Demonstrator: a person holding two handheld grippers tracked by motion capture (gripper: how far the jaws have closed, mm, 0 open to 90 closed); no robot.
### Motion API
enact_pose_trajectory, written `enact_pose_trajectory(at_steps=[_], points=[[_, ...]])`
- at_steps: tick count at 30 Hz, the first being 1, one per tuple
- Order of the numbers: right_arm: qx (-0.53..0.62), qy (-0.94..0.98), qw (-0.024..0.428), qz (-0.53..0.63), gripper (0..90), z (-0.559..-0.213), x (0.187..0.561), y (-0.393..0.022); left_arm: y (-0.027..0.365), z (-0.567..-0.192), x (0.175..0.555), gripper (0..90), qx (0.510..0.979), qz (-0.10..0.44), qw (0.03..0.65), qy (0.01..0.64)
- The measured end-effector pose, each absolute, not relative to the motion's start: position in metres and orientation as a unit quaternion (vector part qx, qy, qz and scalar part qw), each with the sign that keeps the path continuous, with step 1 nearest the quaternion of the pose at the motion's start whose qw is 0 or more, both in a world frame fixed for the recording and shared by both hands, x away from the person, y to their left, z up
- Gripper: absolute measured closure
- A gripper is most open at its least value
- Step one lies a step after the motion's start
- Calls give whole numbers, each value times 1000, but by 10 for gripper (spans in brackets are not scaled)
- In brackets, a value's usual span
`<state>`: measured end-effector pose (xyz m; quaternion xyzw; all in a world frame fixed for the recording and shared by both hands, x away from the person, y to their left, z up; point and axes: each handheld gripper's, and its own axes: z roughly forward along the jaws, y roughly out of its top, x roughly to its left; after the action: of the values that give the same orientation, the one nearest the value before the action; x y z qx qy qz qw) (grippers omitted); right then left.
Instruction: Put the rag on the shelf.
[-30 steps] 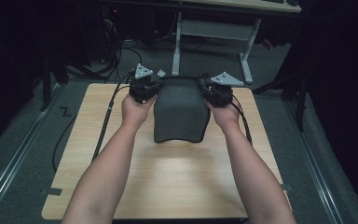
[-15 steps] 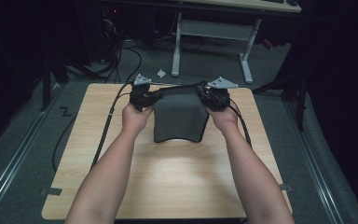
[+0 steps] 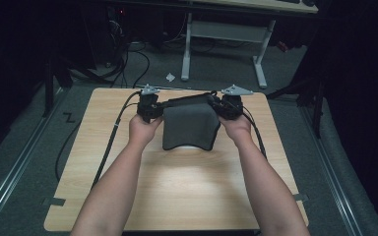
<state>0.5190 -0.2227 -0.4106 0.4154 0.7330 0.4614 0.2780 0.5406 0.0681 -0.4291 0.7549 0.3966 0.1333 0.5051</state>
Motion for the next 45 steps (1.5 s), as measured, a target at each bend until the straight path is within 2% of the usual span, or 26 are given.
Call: enact_pose_trajectory(at_steps=[11, 15, 19, 22, 24, 26, 31, 38, 45], points=[[444, 734, 223, 463, 748, -432, 526, -225, 75, -448, 538, 842, 755, 115, 498, 411], [461, 725, 220, 462, 659, -433, 527, -227, 78, -449, 535, 841, 758, 119, 493, 411], [476, 700, 238, 476, 551, -425, 524, -238, 86, -453, 534, 840, 757, 125, 487, 418], [482, 690, 249, 478, 543, -418, 520, -247, 92, -458, 535, 830, 753, 111, 487, 428], [482, 692, 255, 473, 545, -416, 517, -251, 94, -461, 536, 732, 751, 93, 491, 431], [482, 693, 268, 464, 545, -417, 513, -254, 96, -462, 535, 610, 747, 103, 488, 440], [493, 688, 277, 454, 548, -427, 502, -262, 106, -462, 530, 480, 730, 112, 492, 461], [492, 696, 288, 436, 566, -442, 481, -265, 121, -463, 509, 470, 725, 143, 499, 453], [472, 702, 313, 431, 571, -455, 446, -263, 134, -479, 472, 468, 733, 150, 497, 439]])
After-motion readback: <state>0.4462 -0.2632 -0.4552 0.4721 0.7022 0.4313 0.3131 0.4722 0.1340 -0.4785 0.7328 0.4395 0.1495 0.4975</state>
